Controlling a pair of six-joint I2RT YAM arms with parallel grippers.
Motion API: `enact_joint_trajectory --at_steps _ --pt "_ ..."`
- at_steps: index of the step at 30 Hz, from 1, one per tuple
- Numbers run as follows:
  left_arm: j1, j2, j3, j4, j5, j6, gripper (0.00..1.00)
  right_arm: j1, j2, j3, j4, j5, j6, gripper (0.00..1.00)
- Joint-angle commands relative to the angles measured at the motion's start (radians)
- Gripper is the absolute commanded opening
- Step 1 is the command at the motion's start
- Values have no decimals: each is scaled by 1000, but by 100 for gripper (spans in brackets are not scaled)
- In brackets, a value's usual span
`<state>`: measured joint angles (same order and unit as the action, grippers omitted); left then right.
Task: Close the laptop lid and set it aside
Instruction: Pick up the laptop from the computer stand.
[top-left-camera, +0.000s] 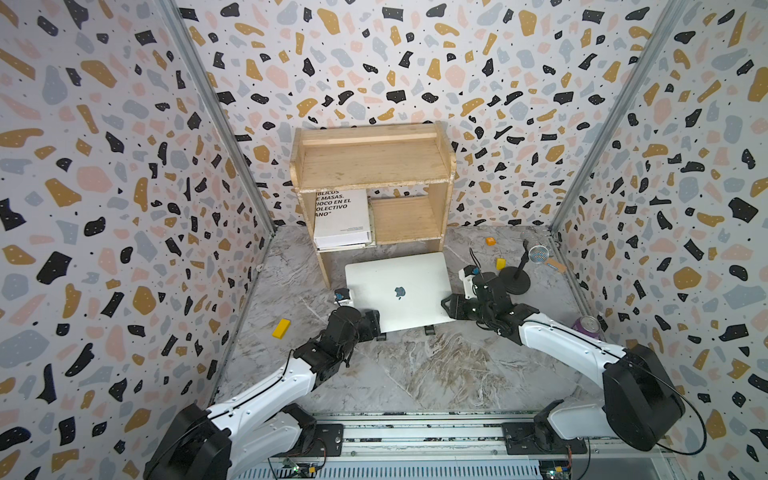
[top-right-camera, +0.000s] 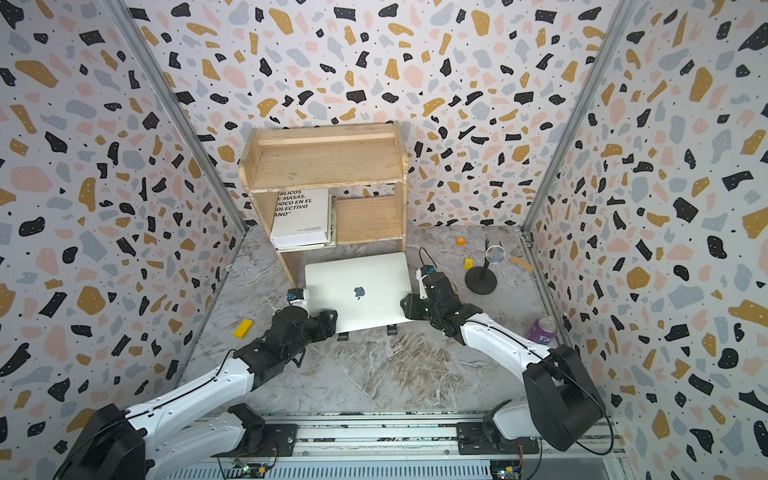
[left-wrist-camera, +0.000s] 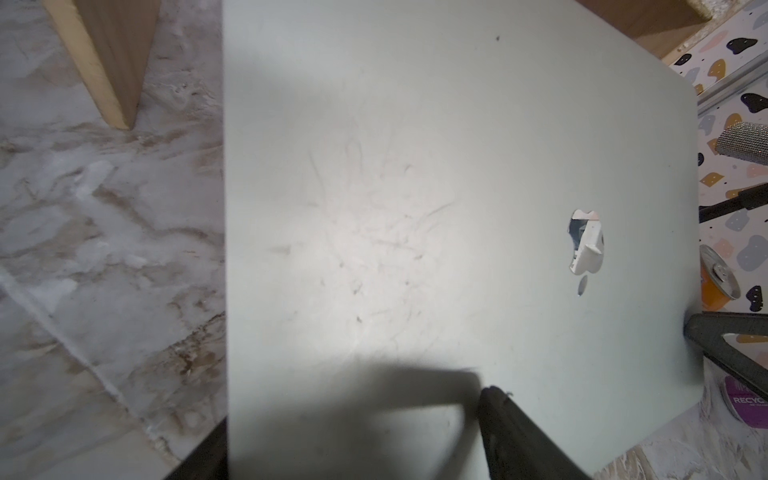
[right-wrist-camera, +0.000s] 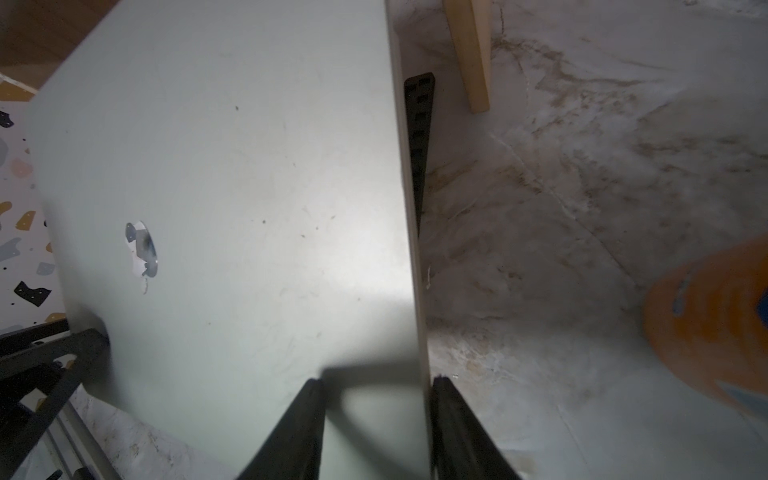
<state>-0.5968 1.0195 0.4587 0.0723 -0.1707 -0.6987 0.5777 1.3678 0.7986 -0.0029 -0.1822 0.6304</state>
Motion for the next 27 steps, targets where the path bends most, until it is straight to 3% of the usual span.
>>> enact_joint_trajectory --at_steps 1,27 --pt "-40 -31 47 231 140 -14 77 48 -50 7 147 -186 32 43" --pt "-43 -149 43 189 141 -76 66 49 -194 -62 242 -242 155 37"
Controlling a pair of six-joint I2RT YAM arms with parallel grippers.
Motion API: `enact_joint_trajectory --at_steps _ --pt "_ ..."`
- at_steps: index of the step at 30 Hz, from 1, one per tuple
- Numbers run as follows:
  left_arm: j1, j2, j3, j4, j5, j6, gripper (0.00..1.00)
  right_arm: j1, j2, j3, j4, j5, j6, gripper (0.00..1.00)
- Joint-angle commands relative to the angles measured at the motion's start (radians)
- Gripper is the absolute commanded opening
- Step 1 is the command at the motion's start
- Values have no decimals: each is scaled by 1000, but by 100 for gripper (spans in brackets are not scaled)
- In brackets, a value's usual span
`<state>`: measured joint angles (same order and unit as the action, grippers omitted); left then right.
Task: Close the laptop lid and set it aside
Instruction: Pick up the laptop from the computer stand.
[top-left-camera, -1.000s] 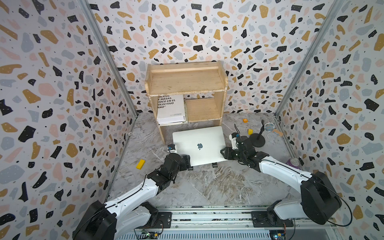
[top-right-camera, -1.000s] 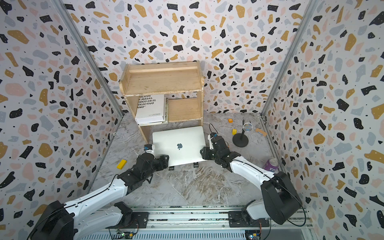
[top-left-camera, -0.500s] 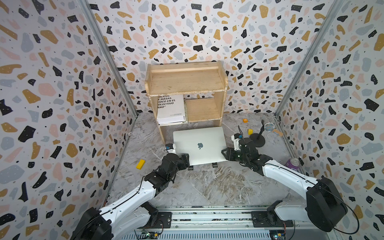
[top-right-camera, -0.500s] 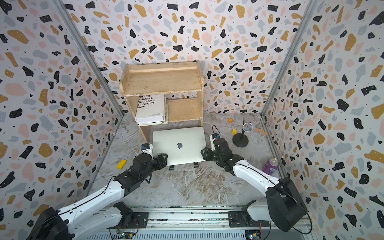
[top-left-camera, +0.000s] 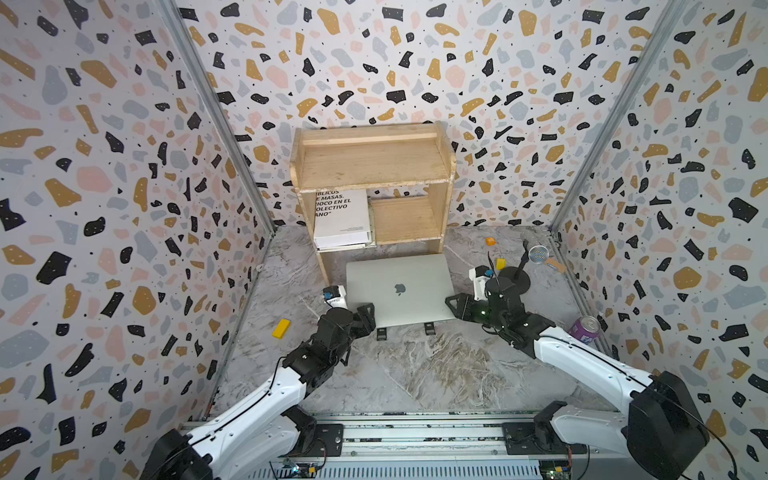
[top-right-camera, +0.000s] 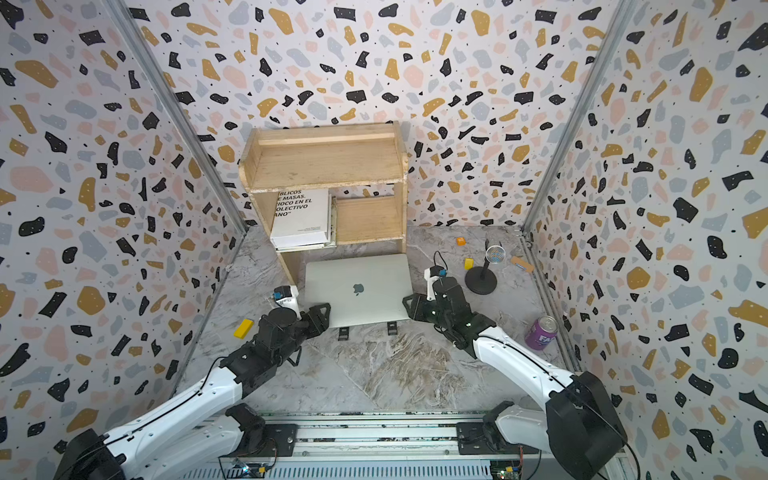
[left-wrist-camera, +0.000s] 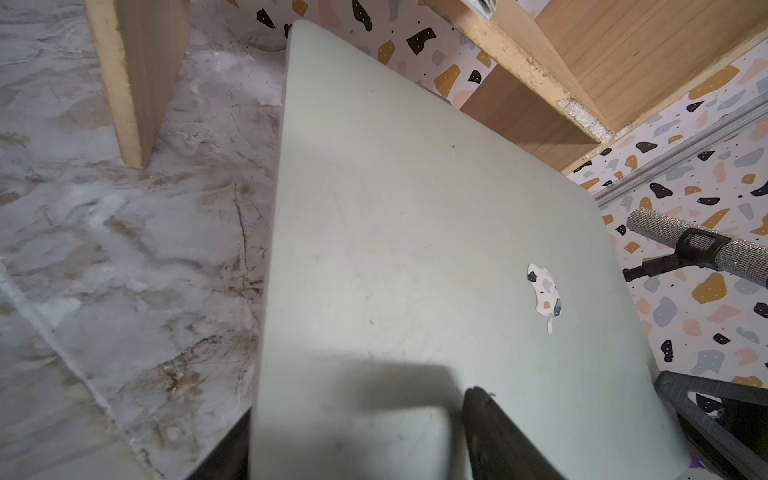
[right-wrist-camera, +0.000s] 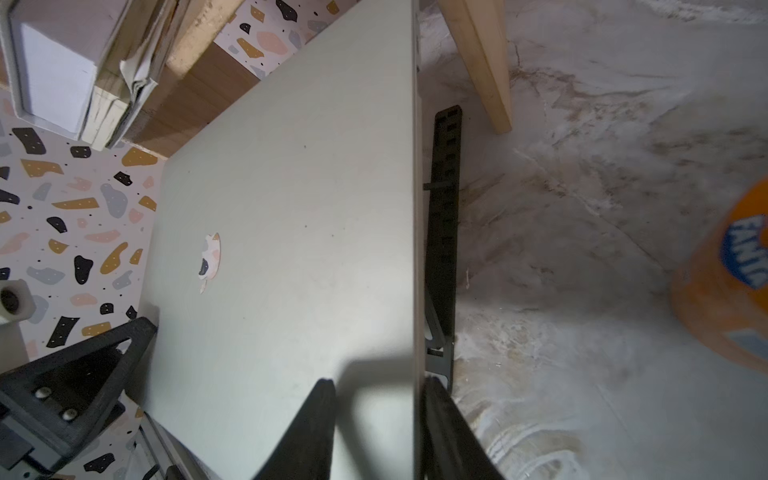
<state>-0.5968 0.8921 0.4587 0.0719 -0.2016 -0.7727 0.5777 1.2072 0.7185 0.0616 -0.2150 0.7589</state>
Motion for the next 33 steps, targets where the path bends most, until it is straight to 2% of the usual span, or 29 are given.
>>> enact_joint_trajectory --at_steps 1,22,33 --pt "-43 -23 44 189 172 -5 66 48 -35 17 182 -211 31 37" --pt "-51 -77 61 172 171 -30 58 48 -86 -23 348 -254 184 30" --pt "-52 -138 80 143 165 -43 55 49 -119 -25 372 -271 231 20"
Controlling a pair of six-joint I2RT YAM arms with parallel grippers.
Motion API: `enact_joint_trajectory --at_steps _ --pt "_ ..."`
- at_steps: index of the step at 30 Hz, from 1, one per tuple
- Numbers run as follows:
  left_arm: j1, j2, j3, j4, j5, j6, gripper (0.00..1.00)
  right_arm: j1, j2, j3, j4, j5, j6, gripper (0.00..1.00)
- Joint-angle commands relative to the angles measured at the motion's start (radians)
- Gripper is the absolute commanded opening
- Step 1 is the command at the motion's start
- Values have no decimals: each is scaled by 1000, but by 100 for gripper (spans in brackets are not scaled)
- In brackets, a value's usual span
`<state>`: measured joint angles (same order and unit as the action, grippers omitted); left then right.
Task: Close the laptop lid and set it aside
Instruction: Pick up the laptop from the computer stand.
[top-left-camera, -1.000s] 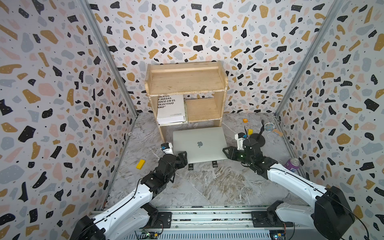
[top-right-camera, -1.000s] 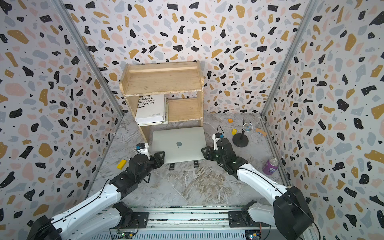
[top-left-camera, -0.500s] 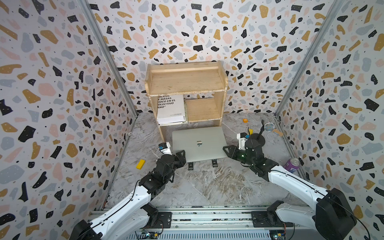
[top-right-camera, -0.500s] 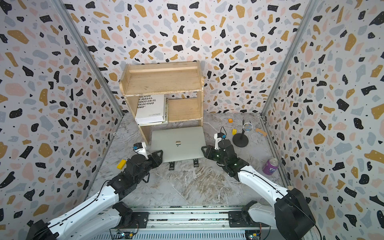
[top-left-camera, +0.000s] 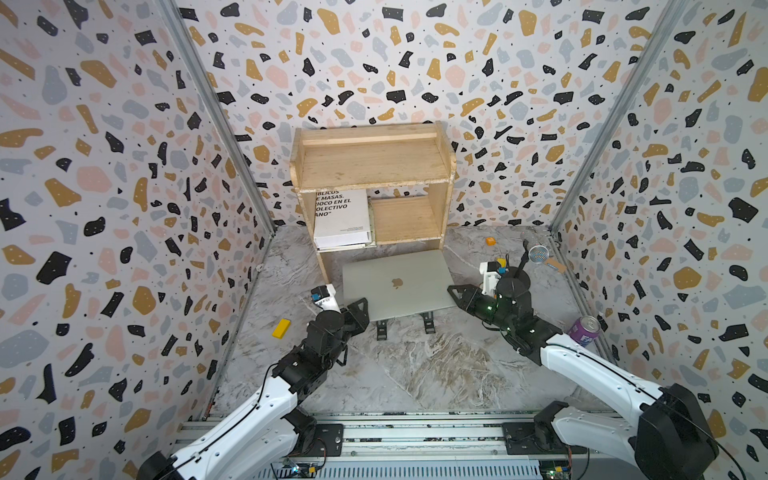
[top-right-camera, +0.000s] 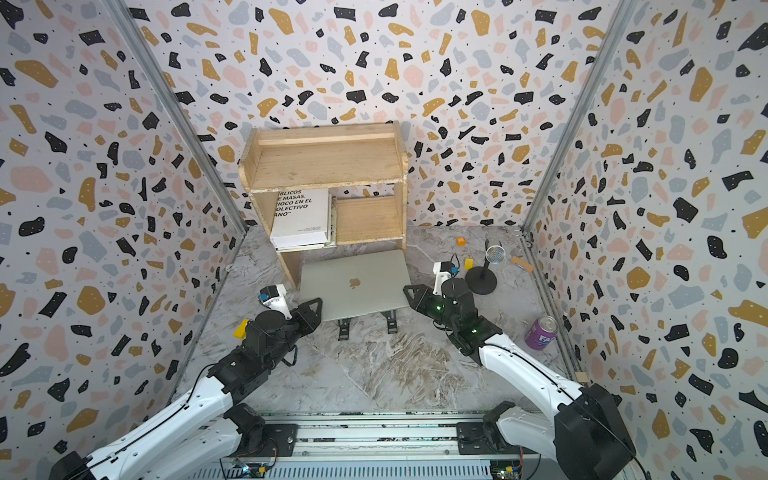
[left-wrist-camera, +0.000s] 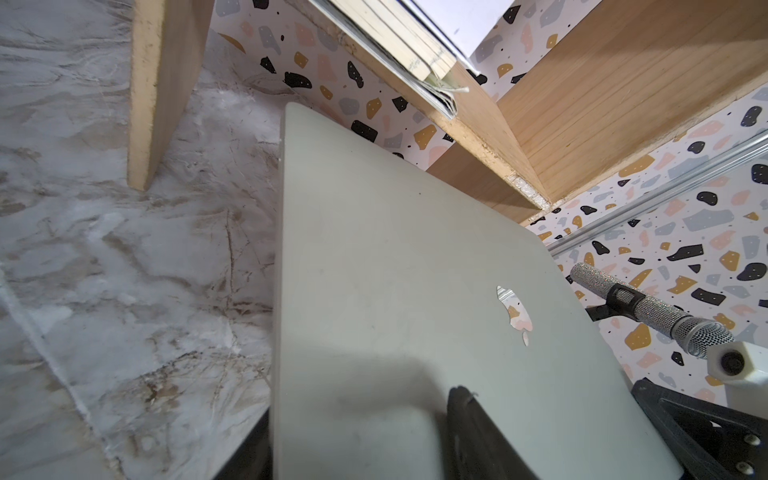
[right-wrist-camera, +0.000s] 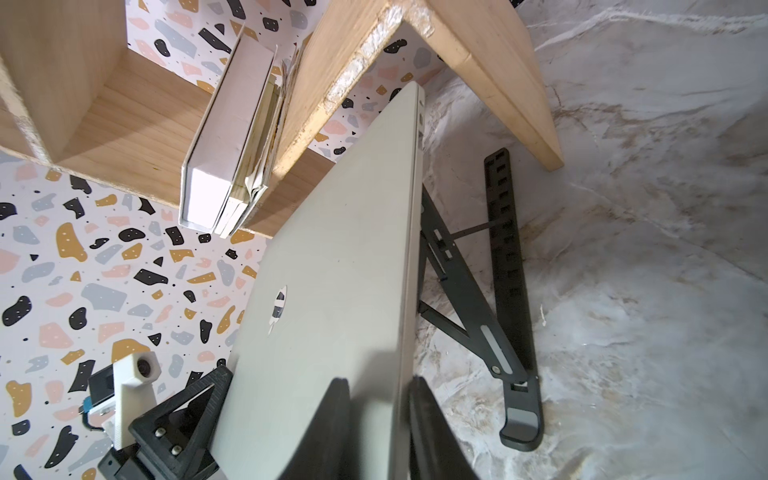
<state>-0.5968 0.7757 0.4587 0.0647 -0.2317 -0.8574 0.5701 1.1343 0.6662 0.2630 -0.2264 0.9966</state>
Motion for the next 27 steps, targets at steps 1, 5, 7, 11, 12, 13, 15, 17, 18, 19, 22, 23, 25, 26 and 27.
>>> enact_joint_trajectory --at_steps 1,5,7,11,12,13,15,17,18,19,22,23,25,26,27 --pt "-53 -26 85 146 194 42 55 56 -48 25 174 -263 -2 19" --pt "-52 -41 99 139 196 33 54 57 -64 13 192 -266 22 16" --pt "-52 -48 104 142 199 28 54 56 -71 5 204 -266 36 13" --pt "-52 -65 117 155 218 -29 51 56 -80 -1 220 -277 60 7" --pt "-52 -67 121 160 223 -41 50 57 -79 -1 221 -280 66 5" --pt "-52 -69 125 168 230 -55 49 56 -79 -1 228 -283 71 3" --pt "-52 -73 133 180 246 -72 47 54 -80 0 238 -286 82 0" --pt "-52 -76 143 186 254 -89 45 54 -82 0 251 -287 95 0" --pt "-52 -80 145 189 257 -97 44 55 -82 2 253 -289 100 0" --pt "-52 -86 147 193 260 -104 43 55 -83 5 255 -290 106 0" --pt "-52 -99 150 206 265 -132 42 55 -84 12 261 -293 121 0" --pt "-52 -102 151 209 267 -140 41 54 -84 14 264 -295 127 0" --pt "-52 -104 153 214 271 -156 40 53 -84 15 280 -297 144 0" --pt "-52 -105 153 218 275 -166 40 53 -82 15 290 -301 157 0" --pt "-52 -104 152 226 279 -178 40 51 -83 18 299 -306 168 0"
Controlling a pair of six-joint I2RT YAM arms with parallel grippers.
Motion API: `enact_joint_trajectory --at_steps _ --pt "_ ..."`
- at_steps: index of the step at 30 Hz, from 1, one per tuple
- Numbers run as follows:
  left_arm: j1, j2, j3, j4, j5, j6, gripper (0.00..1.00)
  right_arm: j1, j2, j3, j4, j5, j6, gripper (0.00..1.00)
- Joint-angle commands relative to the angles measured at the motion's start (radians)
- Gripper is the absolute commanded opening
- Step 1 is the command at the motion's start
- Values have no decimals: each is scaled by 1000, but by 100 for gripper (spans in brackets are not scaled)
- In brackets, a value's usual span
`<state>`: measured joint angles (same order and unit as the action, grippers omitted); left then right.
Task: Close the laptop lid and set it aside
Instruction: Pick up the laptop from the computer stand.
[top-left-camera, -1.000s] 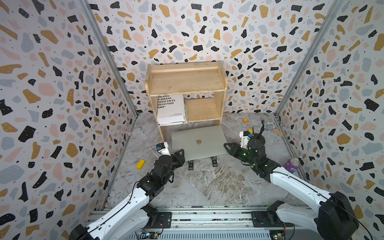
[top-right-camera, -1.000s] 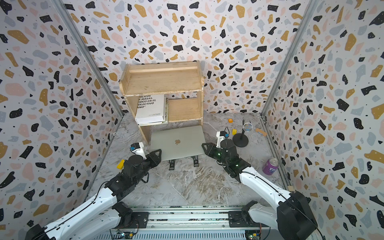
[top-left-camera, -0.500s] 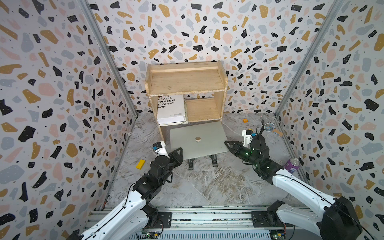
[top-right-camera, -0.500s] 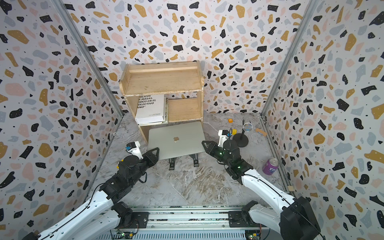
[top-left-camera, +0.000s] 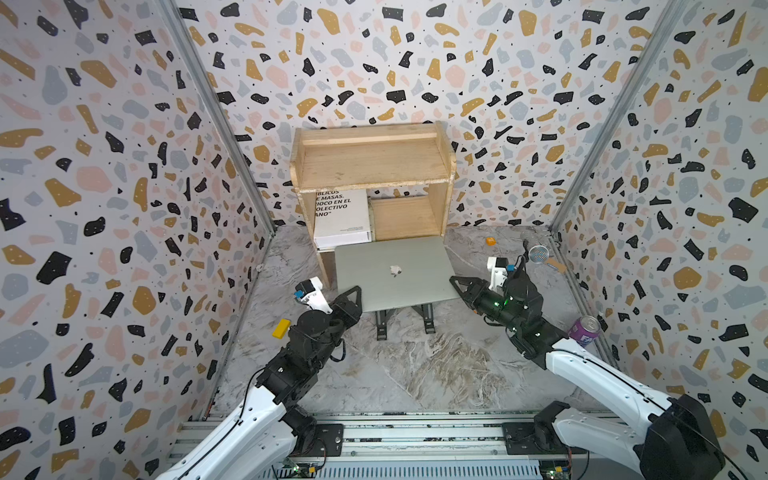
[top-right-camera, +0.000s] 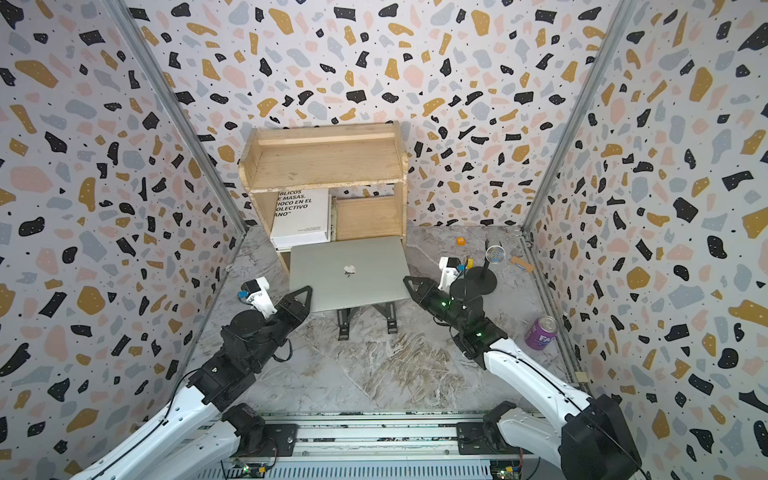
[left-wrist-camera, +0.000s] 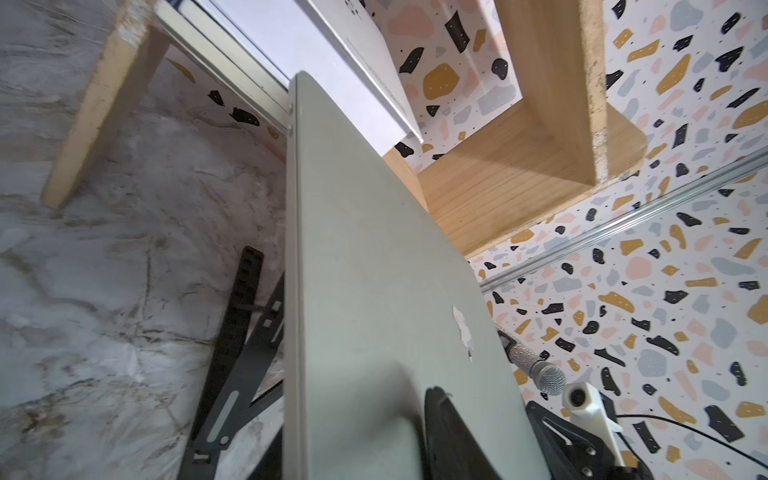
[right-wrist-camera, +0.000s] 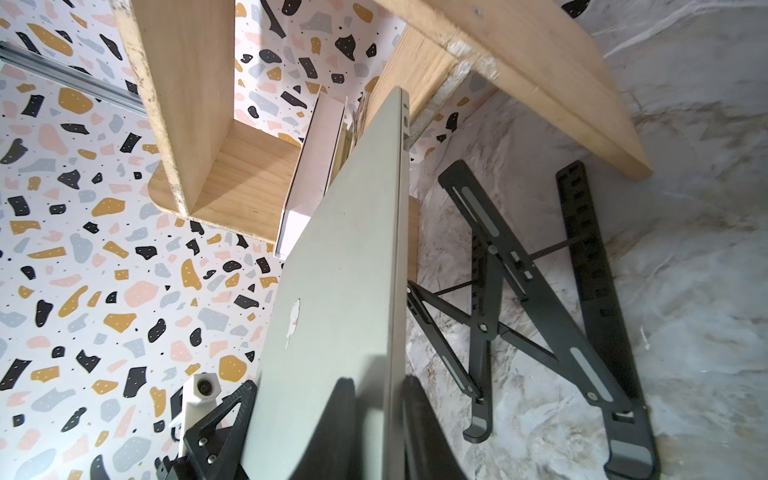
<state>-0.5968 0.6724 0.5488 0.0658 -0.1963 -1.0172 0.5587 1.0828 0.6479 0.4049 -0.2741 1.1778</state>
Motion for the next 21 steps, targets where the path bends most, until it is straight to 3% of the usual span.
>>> enact_joint_trajectory --at_steps 1,12,21 --pt "-52 -1 61 230 247 -31 39 60 -31 39 163 -263 -4 0" --pt "-52 -22 56 253 264 -140 21 28 -76 97 87 -291 14 0" --pt "-52 -19 89 151 235 -156 3 27 -109 187 11 -304 -1 0"
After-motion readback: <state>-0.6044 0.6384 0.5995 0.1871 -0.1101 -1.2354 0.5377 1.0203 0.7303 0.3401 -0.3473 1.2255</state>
